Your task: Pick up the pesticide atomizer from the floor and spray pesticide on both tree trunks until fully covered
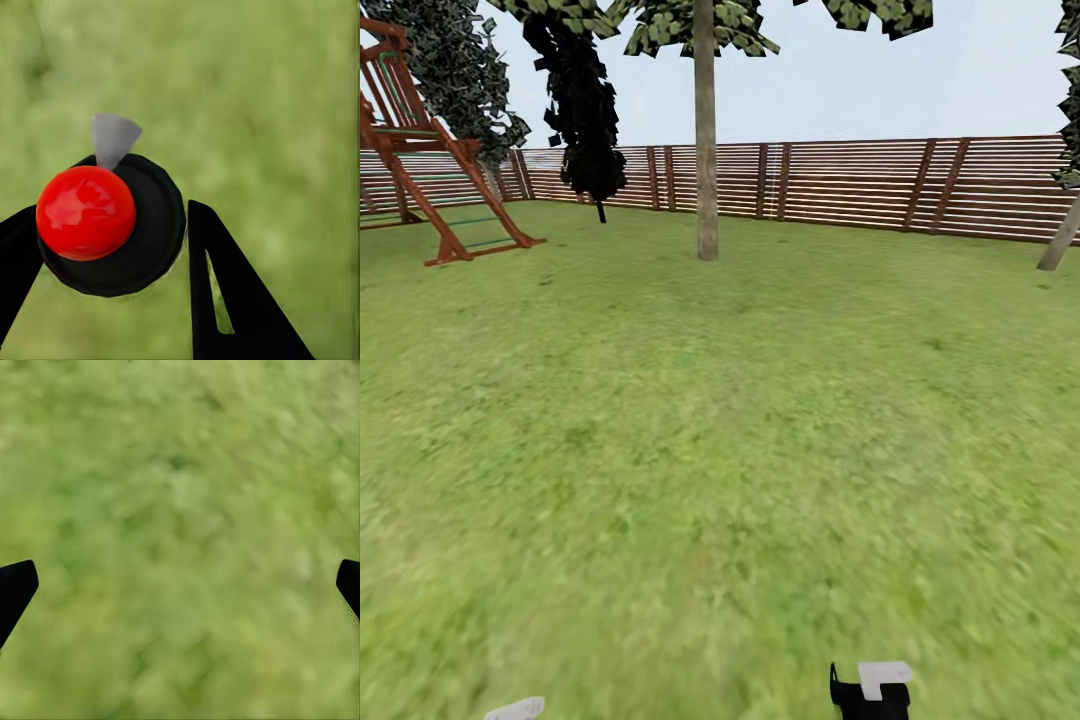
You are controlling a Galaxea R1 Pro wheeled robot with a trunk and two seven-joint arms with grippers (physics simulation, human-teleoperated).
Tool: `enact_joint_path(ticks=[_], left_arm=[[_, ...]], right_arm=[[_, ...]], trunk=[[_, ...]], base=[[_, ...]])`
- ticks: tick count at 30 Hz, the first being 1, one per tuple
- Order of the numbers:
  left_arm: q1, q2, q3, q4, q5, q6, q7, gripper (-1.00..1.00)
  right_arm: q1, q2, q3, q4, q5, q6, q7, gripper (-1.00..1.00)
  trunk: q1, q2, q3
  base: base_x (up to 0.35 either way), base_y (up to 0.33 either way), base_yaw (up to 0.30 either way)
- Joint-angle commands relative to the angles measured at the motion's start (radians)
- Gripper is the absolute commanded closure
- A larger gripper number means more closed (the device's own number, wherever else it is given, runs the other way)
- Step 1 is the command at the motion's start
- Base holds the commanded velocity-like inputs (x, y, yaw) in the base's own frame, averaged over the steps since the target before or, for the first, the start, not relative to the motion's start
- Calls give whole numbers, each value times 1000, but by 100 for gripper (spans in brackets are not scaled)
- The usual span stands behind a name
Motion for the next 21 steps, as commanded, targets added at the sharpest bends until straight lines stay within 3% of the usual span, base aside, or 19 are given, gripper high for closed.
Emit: enact_joint_path(ticks=[1,21], left_arm=[[0,0,-8,1,9,-3,-1,100],[0,0,-8,1,9,-4,-1,100]], right_arm=[[-1,1,-8,1,11,-3,-3,-100],[-1,-1,-8,1,10,-3,-4,-100]], trunk=[[0,0,-1],[0,0,-1]], base=[[340,0,0],[340,0,0]])
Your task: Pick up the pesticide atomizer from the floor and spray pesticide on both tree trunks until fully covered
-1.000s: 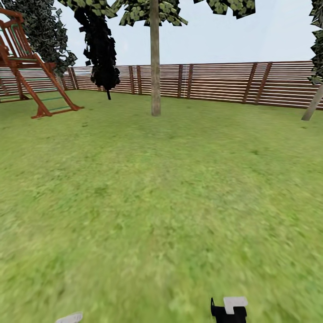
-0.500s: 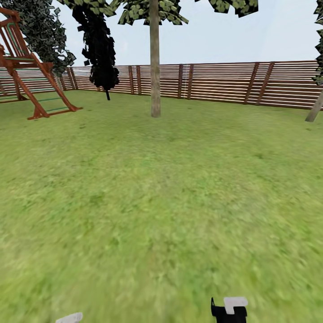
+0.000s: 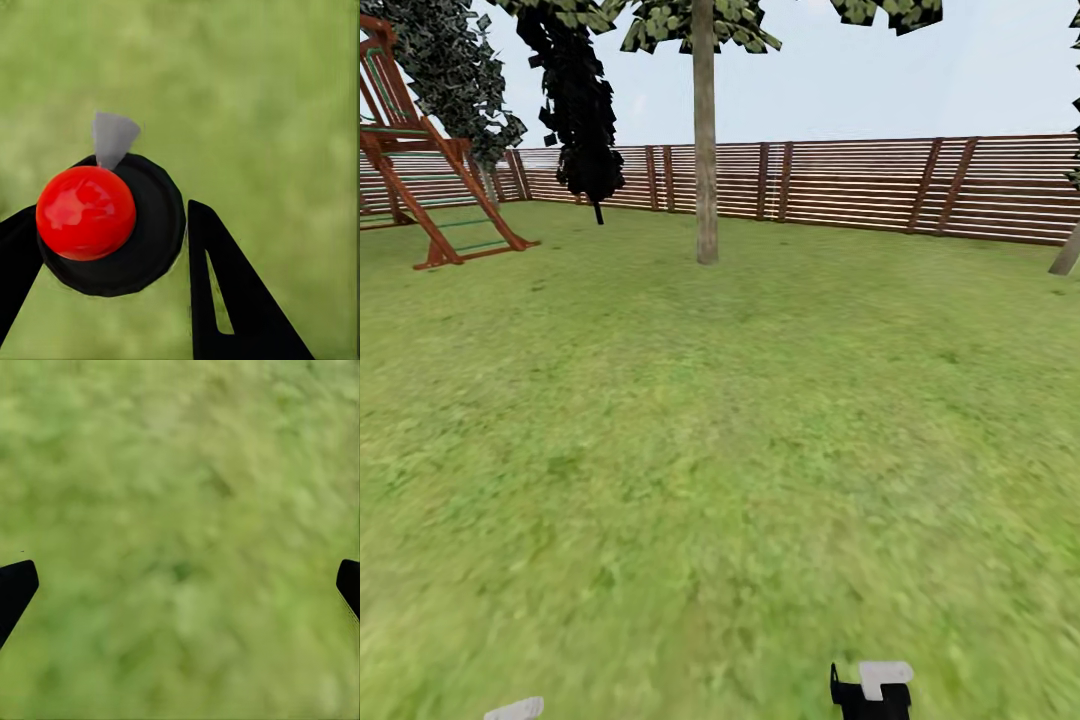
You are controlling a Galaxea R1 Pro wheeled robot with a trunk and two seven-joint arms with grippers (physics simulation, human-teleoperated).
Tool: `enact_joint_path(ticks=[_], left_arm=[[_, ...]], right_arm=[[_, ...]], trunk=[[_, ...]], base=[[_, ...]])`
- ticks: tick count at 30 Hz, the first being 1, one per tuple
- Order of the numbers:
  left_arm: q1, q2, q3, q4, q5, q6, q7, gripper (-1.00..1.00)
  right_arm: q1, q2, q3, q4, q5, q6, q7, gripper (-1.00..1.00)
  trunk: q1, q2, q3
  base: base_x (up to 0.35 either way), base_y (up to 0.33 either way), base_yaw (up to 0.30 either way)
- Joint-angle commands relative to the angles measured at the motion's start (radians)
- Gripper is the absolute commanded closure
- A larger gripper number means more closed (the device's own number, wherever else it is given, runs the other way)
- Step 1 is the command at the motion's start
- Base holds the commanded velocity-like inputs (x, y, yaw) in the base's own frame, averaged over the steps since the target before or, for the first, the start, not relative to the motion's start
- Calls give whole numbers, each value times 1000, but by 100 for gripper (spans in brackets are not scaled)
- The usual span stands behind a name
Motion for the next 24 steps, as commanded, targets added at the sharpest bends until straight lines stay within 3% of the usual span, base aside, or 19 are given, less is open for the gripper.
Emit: enact_joint_path(ticks=[1,24], left_arm=[[0,0,-8,0,9,-2,-1,100],[0,0,-8,0,9,-3,-1,100]], right_arm=[[-1,1,-8,1,10,-3,-3,-100],[-1,1,-8,1,10,-3,-3,-100]], trunk=[[0,0,-1],[0,0,-1]], base=[[340,0,0],[340,0,0]])
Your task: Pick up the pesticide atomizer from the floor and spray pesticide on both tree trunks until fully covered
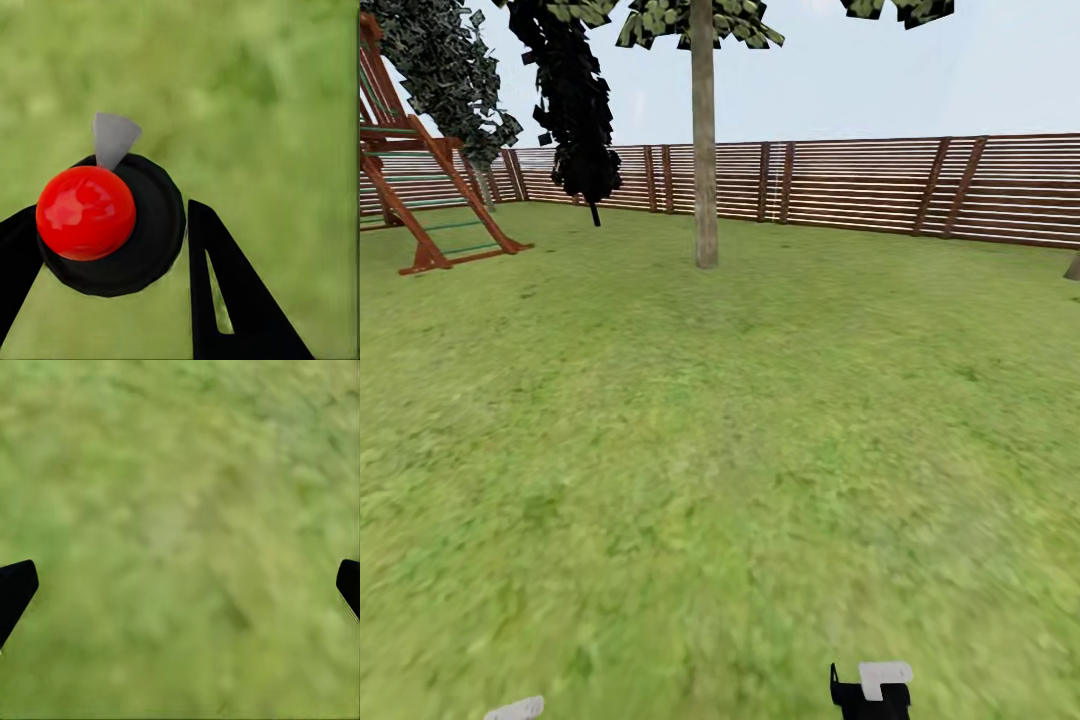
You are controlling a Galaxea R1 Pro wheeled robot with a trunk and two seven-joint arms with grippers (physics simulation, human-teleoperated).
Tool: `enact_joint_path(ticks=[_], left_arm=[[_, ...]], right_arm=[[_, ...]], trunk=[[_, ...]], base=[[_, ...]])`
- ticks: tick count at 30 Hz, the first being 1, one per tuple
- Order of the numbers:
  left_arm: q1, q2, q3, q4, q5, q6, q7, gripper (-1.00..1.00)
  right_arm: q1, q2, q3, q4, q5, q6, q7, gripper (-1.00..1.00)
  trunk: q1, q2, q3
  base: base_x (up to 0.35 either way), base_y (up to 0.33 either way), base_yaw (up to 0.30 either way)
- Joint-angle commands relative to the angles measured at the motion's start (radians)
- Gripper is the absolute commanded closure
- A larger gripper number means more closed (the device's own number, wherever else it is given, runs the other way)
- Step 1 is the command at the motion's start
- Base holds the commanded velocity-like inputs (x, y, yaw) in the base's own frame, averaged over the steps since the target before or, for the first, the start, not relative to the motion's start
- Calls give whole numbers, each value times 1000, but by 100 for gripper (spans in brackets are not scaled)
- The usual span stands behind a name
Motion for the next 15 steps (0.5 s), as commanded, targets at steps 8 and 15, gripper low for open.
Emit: enact_joint_path(ticks=[8,15], left_arm=[[0,0,-8,0,9,-3,-1,100],[0,0,-8,1,9,-2,-1,100]], right_arm=[[-1,0,-8,1,10,-3,-3,-100],[-1,1,-8,1,11,-3,-3,-100]], trunk=[[0,0,-1],[0,0,-1]], base=[[340,0,0],[340,0,0]])
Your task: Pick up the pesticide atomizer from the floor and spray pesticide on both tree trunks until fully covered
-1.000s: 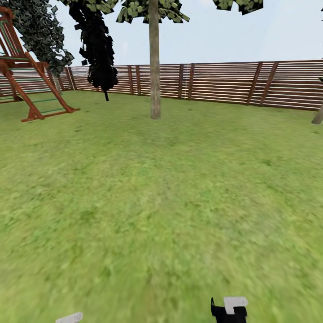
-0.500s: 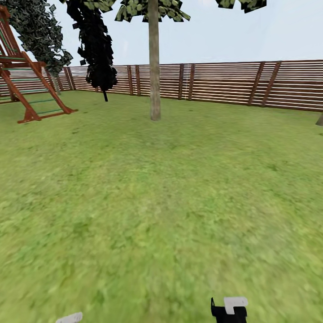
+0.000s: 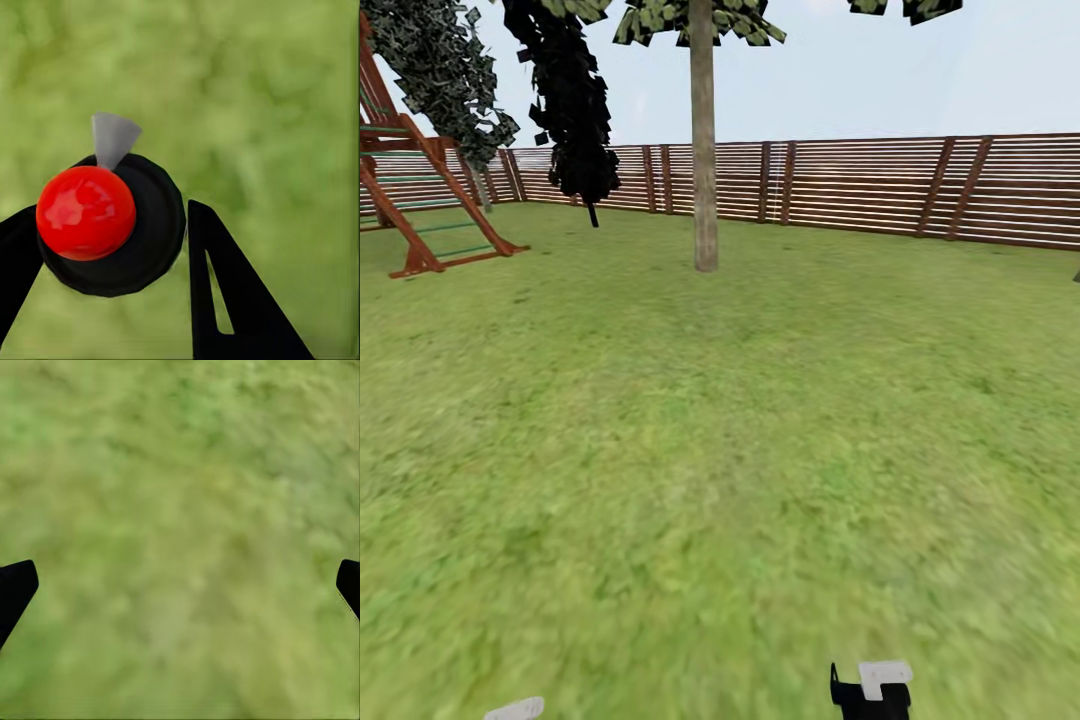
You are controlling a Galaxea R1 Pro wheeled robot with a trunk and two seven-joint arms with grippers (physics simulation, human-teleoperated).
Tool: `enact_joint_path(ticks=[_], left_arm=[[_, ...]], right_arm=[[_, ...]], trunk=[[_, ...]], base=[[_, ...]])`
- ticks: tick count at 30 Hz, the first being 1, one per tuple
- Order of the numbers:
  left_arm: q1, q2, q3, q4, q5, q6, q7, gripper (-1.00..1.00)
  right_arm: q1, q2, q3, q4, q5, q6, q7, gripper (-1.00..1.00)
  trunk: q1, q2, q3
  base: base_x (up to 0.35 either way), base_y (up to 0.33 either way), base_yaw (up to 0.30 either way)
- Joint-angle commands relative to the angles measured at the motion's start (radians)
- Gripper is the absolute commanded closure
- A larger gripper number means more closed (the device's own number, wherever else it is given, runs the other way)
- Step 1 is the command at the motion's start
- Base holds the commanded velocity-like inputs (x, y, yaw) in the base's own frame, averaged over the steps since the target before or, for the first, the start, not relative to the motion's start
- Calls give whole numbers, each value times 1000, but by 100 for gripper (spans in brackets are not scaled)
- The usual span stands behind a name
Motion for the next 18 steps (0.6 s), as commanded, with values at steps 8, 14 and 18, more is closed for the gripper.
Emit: enact_joint_path(ticks=[8,14,18], left_arm=[[0,0,-8,-1,9,-2,-1,100],[0,0,-8,0,9,-3,-1,100],[0,0,-8,0,9,-3,-1,100]], right_arm=[[-1,1,-8,1,10,-3,-3,-100],[-1,0,-8,1,10,-3,-3,-100],[-1,1,-8,1,10,-3,-3,-100]], trunk=[[0,0,-1],[0,0,-1],[0,0,-1]], base=[[340,0,0],[340,0,0],[340,0,0]])
